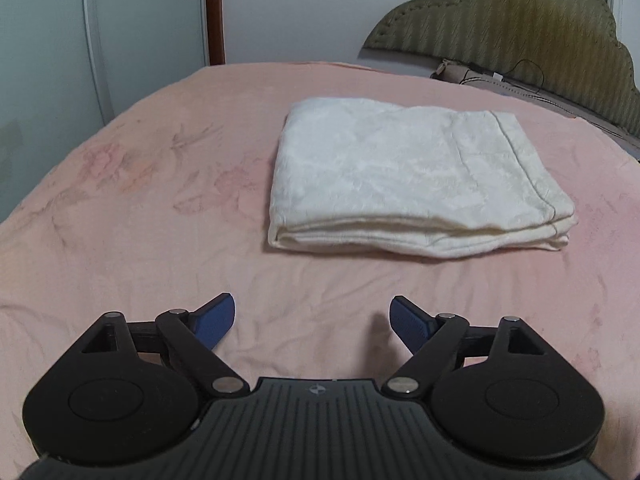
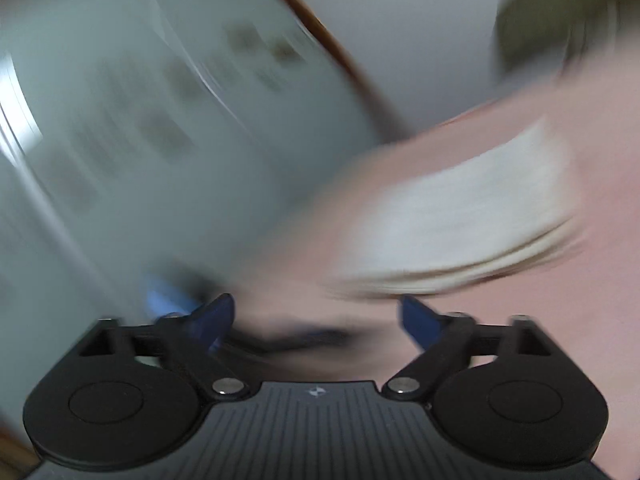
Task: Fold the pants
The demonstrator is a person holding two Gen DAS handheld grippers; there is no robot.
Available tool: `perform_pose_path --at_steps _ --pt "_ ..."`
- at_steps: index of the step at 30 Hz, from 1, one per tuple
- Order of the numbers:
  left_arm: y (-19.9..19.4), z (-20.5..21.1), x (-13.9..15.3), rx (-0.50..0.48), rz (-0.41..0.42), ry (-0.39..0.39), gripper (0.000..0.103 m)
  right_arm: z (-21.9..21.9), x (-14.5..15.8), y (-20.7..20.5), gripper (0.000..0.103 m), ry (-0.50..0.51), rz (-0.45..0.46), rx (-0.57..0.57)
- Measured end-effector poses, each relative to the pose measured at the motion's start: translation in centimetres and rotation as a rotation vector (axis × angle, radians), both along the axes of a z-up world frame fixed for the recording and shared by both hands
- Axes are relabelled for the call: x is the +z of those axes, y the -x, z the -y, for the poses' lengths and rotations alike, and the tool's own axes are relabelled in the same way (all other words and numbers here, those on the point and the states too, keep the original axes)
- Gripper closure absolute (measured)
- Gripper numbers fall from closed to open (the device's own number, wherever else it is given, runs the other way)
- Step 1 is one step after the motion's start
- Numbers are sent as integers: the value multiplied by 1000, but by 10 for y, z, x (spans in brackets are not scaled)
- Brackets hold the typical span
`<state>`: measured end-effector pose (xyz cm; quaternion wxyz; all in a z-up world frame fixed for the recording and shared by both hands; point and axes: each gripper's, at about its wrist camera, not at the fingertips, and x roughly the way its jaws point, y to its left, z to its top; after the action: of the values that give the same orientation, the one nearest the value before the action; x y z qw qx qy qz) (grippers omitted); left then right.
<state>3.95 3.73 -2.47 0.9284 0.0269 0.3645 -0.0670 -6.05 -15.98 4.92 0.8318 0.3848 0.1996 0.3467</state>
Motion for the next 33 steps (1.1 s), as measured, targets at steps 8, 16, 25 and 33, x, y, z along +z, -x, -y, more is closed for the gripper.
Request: perform_pose_path --at_steps 8,16,25,33 --pt "9 16 -8 -16 23 -63 15 -41 -23 -17 0 652 -90 -417" --pt "13 24 -11 -22 53 -92 13 -60 -48 -19 0 828 -106 -422" --pt "12 24 -15 -12 69 -87 6 -55 -70 -37 0 889 -165 -445" --pt "14 23 -20 -10 90 -86 1 -55 -76 -40 0 908 -184 -447"
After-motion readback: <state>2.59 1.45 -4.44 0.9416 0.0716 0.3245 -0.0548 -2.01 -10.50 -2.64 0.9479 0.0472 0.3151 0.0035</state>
